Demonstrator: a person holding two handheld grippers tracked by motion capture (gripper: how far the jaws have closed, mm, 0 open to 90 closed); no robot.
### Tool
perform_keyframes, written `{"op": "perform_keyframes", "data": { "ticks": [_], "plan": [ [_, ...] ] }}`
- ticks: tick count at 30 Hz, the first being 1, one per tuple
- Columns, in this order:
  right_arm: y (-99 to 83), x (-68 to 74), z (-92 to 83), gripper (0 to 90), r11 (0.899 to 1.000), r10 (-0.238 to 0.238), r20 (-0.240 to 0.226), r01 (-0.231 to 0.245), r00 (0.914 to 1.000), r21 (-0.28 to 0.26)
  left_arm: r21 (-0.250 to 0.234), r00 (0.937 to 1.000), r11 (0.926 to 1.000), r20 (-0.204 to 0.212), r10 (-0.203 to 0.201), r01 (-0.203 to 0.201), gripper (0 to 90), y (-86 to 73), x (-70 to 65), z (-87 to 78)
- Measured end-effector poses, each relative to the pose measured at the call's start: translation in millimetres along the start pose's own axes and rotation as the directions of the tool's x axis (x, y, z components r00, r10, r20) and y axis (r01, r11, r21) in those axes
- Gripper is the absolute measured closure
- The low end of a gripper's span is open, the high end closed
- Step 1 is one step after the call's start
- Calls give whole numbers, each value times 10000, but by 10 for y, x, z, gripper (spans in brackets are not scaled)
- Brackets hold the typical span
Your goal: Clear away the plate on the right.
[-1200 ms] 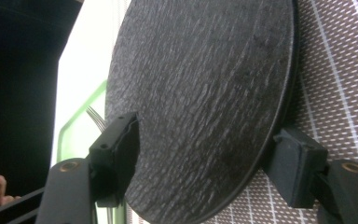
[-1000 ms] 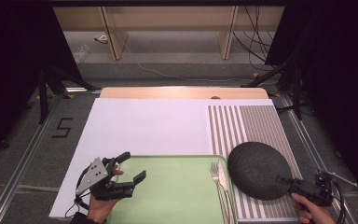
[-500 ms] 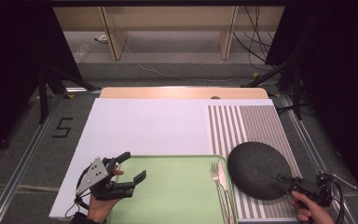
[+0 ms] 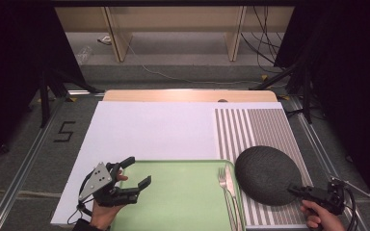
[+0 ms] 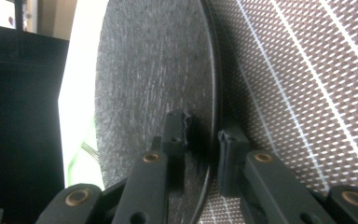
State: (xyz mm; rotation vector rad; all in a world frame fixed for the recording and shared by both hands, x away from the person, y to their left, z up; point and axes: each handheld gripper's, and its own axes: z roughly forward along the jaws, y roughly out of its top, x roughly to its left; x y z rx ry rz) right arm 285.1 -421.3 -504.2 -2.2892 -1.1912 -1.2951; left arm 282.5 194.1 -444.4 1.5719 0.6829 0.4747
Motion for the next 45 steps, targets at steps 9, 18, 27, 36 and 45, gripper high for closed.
{"op": "perform_keyframes", "data": {
  "ticks": [9,18,27,36,45],
  "plan": [
    [2,-30,-34,837,9986,509,-832,-519,9952,-103,5,10000,10000,-2,-5,5,163,0,4,2],
    [-9,-54,-41,859,9954,857,-1298,-904,9878,-308,0,10000,10000,-29,14,-14,165,1,5,0],
    [-15,-41,-51,865,9934,901,-1308,-985,9873,-589,-16,10000,10000,-29,11,-11,165,3,3,-4],
    [-10,-25,-79,859,9918,793,-1507,-932,9854,-871,-46,10000,10000,-21,-3,3,165,4,3,-6],
    [-15,2,-95,860,9899,769,-2017,-990,9764,-1017,-35,10000,10000,-27,13,-14,165,4,3,-6]
  ]
}}
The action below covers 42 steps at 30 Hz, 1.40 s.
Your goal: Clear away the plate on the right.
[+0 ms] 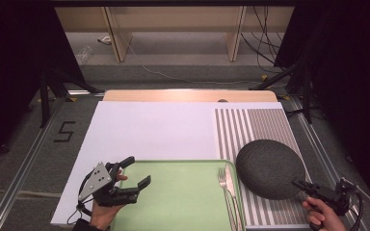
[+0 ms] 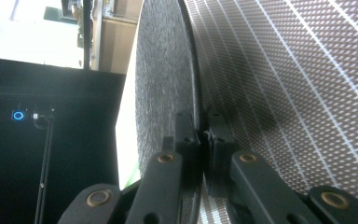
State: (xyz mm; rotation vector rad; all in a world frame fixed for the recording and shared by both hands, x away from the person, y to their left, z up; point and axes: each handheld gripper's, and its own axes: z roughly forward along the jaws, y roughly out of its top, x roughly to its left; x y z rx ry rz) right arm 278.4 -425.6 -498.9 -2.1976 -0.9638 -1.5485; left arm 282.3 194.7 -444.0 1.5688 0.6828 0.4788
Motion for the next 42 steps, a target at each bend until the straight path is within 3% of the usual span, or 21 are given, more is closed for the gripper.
{"op": "perform_keyframes", "data": {
  "ticks": [6,22,42],
  "plan": [
    [-22,41,10,861,9999,31,-305,-34,9995,-101,-6,10000,10000,5,-12,12,165,1,2,0],
    [-171,223,136,862,9983,-206,-1018,261,9946,524,-22,10000,10000,-10,-15,15,164,-1,1,-4],
    [-359,374,329,861,9896,-451,-1249,615,9911,1303,-33,10000,10000,-28,-32,32,164,-2,3,-7]
  ]
}}
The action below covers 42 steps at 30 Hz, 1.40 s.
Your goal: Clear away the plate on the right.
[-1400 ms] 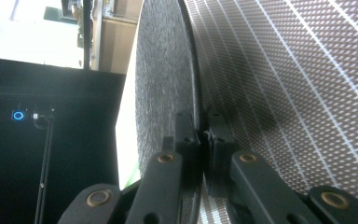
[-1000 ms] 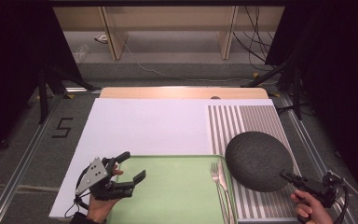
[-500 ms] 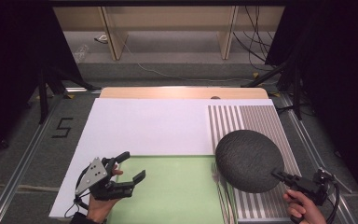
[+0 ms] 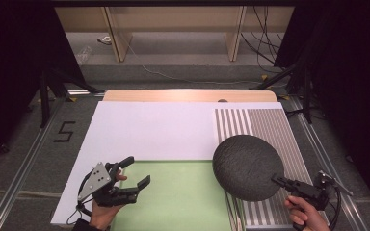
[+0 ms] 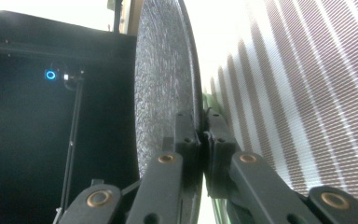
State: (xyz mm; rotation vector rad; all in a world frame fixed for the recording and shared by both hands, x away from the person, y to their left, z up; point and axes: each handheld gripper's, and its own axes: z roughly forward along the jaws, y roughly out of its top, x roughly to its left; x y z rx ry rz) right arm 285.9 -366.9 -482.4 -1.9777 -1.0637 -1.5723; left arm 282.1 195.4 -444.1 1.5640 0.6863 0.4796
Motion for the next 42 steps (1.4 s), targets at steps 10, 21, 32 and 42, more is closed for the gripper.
{"op": "perform_keyframes", "data": {
  "ticks": [10,21,32,42],
  "plan": [
    [-95,79,183,861,9978,-283,-57,285,9996,593,-22,10000,10000,-14,7,-7,164,0,0,-4],
    [-193,144,377,860,9914,-432,-141,446,9990,1234,-55,10000,10000,-30,5,-5,164,3,1,-10],
    [-312,200,574,860,9808,-642,-97,649,9979,1841,-71,10000,10000,-29,23,-23,164,3,0,-14],
    [-466,269,811,860,9608,-896,-30,873,9960,2630,-103,10000,9999,-16,10,-10,164,4,-2,-19]
  ]
}}
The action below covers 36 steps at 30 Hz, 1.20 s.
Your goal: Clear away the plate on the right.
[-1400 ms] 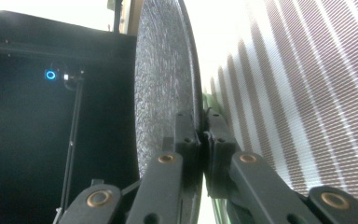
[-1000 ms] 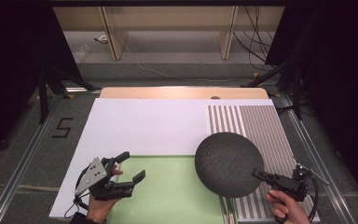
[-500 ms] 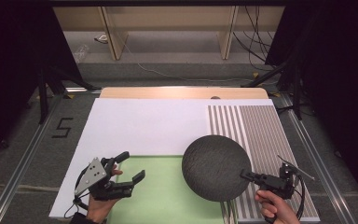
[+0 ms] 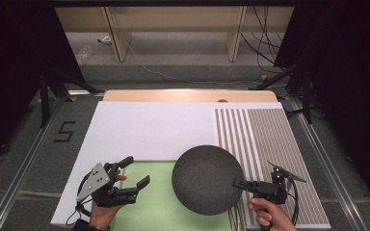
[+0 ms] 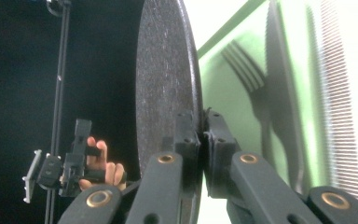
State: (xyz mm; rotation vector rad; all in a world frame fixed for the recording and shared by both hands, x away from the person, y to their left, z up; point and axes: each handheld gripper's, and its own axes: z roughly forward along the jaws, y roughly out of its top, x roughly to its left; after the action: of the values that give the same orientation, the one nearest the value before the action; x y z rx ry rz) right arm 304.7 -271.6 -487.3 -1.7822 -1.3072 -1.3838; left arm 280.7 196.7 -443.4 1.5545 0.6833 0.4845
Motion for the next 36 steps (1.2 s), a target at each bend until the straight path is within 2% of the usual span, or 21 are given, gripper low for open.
{"op": "perform_keyframes", "data": {
  "ticks": [10,36],
  "plan": [
    [-66,62,218,859,9975,-221,59,217,9997,678,0,10000,10000,-6,-9,9,164,0,0,0],
    [-189,98,597,852,9840,-620,598,510,9963,1707,20,10000,10000,-1,17,-17,164,2,-1,-5]
  ]
}}
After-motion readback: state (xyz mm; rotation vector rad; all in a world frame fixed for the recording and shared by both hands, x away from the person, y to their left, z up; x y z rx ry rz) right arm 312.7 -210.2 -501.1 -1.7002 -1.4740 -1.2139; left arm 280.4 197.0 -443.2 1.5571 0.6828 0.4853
